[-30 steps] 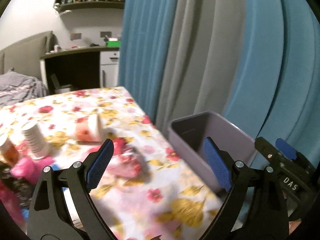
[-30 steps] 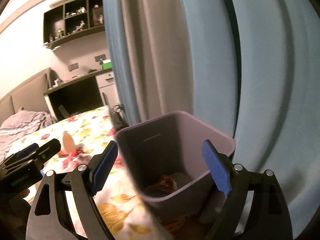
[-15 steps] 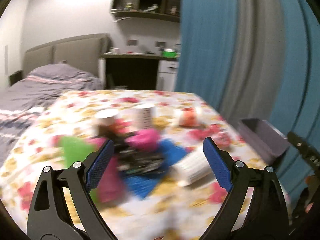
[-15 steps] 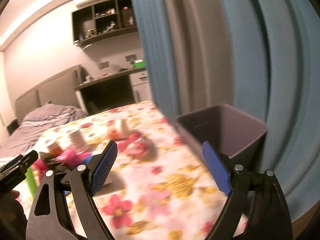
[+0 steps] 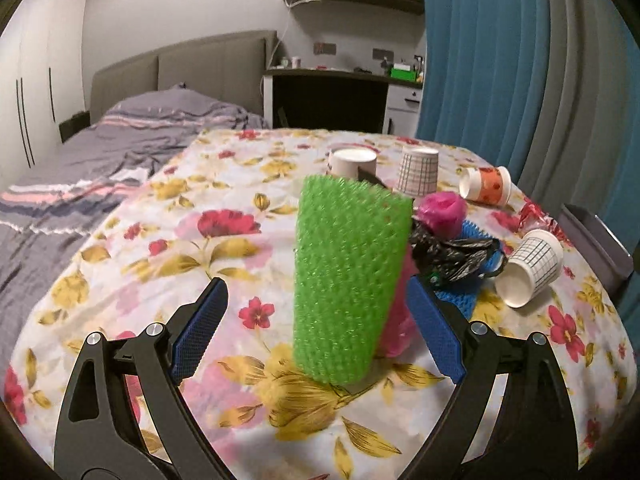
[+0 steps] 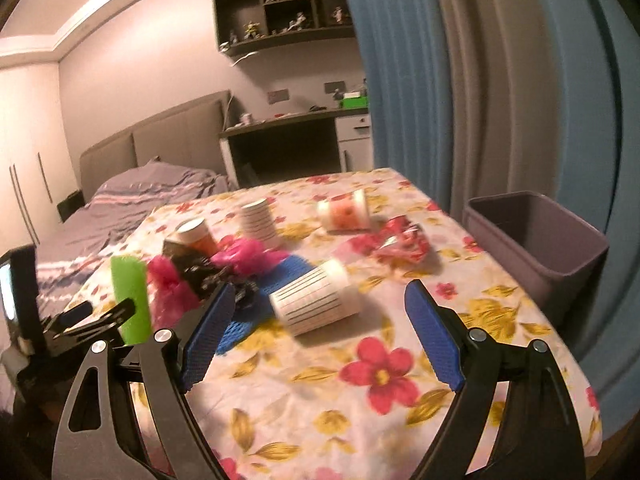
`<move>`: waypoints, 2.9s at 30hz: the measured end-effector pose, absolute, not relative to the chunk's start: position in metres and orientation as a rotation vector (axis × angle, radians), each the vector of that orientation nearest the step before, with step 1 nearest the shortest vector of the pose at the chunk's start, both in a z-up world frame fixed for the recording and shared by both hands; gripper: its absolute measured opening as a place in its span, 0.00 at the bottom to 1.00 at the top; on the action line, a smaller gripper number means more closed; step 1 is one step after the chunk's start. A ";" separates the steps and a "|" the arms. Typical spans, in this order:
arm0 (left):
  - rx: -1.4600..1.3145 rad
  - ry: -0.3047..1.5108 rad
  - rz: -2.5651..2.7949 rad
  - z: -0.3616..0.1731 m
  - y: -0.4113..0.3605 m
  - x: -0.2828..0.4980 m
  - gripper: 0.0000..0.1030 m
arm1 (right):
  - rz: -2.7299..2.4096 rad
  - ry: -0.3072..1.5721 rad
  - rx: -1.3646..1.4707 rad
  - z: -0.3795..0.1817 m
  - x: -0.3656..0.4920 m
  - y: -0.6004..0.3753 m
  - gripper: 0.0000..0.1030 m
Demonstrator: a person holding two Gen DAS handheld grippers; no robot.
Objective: Collect trash
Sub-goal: 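Move both open tools back over the trash on the table, then grasp the green foam net sleeve with the left tool while the right tool grasps the pink plastic bag, then carry the green net and pink bag in both tools over the grey bin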
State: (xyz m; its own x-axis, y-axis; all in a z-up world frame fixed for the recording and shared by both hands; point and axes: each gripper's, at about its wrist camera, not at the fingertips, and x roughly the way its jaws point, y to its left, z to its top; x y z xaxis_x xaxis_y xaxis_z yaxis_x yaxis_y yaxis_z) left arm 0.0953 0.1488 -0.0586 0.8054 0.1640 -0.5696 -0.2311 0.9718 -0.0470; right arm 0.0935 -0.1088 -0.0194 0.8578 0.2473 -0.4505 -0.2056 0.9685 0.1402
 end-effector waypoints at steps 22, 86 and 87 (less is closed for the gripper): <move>-0.296 0.571 0.116 -0.053 0.192 0.079 0.11 | 0.445 0.602 -0.024 -0.047 0.111 0.002 0.68; -0.031 0.480 -0.265 0.015 -0.074 0.129 0.11 | 0.116 0.422 0.099 -0.002 0.090 -0.253 0.06; -0.026 0.479 -0.279 0.016 -0.083 0.134 0.11 | 0.099 0.419 0.101 -0.002 0.094 -0.261 0.06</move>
